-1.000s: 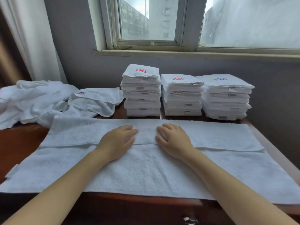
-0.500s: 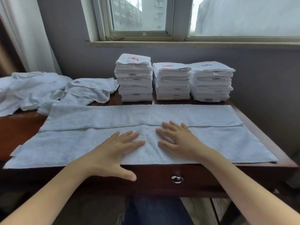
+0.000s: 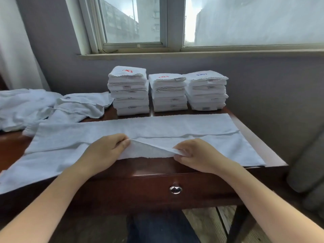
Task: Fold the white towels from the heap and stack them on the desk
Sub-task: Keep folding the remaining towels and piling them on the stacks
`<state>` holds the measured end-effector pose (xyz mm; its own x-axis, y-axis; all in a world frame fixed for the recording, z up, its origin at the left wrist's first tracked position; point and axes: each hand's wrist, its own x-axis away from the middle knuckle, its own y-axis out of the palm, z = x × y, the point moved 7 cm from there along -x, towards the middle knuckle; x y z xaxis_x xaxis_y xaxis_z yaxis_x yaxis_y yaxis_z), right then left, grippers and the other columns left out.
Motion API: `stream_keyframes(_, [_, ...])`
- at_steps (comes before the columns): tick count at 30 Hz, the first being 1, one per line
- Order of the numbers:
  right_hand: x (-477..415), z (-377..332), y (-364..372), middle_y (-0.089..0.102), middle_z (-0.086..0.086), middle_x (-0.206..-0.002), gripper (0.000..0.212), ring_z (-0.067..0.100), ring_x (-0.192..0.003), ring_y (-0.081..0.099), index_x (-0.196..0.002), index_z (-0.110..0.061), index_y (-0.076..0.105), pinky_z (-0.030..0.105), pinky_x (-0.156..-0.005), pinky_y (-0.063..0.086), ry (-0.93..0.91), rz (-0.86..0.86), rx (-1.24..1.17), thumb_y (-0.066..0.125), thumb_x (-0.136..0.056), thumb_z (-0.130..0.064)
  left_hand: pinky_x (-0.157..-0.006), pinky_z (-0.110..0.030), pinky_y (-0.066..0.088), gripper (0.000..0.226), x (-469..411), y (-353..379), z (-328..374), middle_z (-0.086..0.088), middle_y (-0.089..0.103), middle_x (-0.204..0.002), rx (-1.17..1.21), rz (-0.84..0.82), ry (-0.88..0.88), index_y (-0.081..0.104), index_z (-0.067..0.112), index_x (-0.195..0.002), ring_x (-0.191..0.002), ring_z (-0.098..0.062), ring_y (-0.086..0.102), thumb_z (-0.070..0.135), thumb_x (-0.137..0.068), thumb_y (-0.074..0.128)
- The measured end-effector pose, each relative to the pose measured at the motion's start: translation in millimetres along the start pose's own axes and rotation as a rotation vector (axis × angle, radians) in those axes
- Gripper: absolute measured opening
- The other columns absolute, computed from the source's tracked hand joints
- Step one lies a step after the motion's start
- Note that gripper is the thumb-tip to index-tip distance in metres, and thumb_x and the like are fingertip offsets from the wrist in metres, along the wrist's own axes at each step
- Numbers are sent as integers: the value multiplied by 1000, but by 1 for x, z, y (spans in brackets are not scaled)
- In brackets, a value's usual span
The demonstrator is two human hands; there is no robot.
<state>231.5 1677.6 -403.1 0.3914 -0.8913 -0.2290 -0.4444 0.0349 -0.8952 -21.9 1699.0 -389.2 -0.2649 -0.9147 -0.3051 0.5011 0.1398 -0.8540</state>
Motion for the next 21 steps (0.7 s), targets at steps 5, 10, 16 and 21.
stream_keyframes(5, [14, 41, -36, 72, -7, -100, 28, 19, -97, 64, -105, -21, 72, 37, -80, 52, 166, 138, 35, 59, -82, -13, -71, -43, 47, 30, -18, 3, -8, 6, 62, -77, -39, 141, -105, 58, 25, -84, -78, -19, 59, 38, -102, 38])
stream_keyframes(10, [24, 84, -63, 73, -14, -100, 34, 9, -96, 63, -103, -30, 75, 23, -73, 43, 291, 357, -7, 61, -79, -10, -64, -44, 45, 34, -38, 8, -13, -3, 60, -72, -88, 238, -134, 54, 17, -80, -71, -27, 56, 34, -104, 38])
stream_keyframes(16, [18, 111, -78, 70, -20, -85, 28, -3, -84, 64, -86, -32, 73, 23, -79, 52, 357, 586, -217, 66, -74, -8, -56, -39, 37, 29, -55, 8, -18, -2, 56, -66, -129, 311, -126, 48, 20, -78, -63, -27, 51, 30, -104, 40])
stream_keyframes(21, [2, 125, -80, 68, -14, -81, 24, 1, -79, 61, -76, -37, 64, 26, -73, 51, 399, 641, -237, 65, -76, -13, -60, -41, 41, 25, -67, 10, -18, -4, 59, -72, -148, 338, -114, 53, 18, -86, -72, -34, 57, 29, -103, 40])
